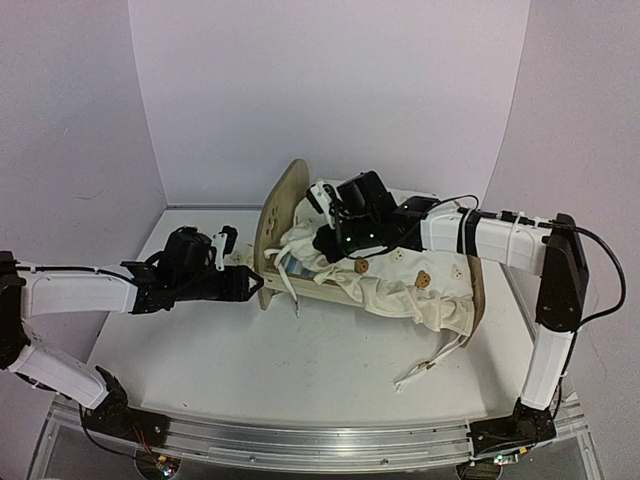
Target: Set up the pet bed
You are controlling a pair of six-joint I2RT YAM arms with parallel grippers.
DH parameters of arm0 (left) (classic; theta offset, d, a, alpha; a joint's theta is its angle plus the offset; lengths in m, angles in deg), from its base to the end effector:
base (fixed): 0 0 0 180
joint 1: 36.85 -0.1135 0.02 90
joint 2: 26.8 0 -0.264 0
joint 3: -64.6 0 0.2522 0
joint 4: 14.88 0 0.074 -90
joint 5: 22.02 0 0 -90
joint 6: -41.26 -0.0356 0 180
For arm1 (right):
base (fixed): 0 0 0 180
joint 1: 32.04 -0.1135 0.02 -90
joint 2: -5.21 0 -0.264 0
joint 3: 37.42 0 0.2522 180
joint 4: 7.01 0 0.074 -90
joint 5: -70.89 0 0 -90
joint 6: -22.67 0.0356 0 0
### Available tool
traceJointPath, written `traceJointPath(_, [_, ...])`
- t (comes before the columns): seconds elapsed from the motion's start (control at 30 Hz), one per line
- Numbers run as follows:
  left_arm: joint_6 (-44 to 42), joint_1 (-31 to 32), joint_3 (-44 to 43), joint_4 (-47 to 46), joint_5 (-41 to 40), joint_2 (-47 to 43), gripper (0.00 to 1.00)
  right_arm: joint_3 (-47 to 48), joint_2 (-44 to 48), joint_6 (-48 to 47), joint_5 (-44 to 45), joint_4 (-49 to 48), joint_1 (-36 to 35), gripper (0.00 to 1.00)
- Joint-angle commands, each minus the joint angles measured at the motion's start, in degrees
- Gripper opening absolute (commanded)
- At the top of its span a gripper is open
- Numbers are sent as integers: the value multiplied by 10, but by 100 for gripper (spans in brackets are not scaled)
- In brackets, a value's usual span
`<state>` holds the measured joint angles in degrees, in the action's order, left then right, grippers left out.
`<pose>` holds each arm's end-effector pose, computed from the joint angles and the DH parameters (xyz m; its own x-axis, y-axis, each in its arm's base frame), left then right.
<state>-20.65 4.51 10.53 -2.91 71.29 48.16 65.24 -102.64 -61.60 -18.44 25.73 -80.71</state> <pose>0.2081 -0.1860 0.2191 -0.6870 -0.0214 -0.7263 0.4223 0.8016 -0.4232 0.2899 0.3290 0.2746 -0.4783 -0.3927 -0.7855 -0.7005 0.7100 0.0716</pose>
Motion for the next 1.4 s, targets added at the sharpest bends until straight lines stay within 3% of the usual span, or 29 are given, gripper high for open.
traceJointPath(0.0, [7, -21, -14, -77, 27, 43, 62, 52, -14, -83, -32, 59, -1, 20])
traceJointPath(0.17, [-47, -21, -35, -111, -7, 104, 56, 101, -7, -110, -9, 170, -5, 39])
traceJointPath(0.4, [-64, -22, -46, -137, -44, 135, 44, 135, 21, -180, -43, 263, -65, 53])
traceJointPath(0.5, [-75, -22, -52, -137, -51, 143, 35, 127, 13, -207, -108, 249, -92, 50])
traceJointPath(0.63, [-82, -22, -55, -137, -60, 144, 32, 146, -22, -212, -80, 207, -95, 37])
traceJointPath(0.8, [-87, -29, -54, -137, -66, 136, 26, 189, -68, -235, -86, 200, -95, 38])
traceJointPath(0.9, [-91, -30, -60, -137, -61, 136, 24, 206, -95, -243, -176, 206, -96, 39])
traceJointPath(0.97, [-92, -30, -65, -137, -56, 139, 22, 227, -120, -242, -229, 232, -97, 33])
traceJointPath(1.1, [-92, -30, -68, -137, -46, 137, 20, 160, -101, -243, -266, 228, -97, 30])
traceJointPath(1.17, [-93, -30, -67, -137, -43, 134, 20, 109, -83, -238, -280, 214, -98, 35])
traceJointPath(1.23, [-94, -30, -67, -137, -41, 133, 19, 60, -66, -233, -260, 189, -98, 38])
traceJointPath(1.37, [-92, -30, -65, -137, -38, 130, 18, -2, -60, -225, -77, 99, -95, 54])
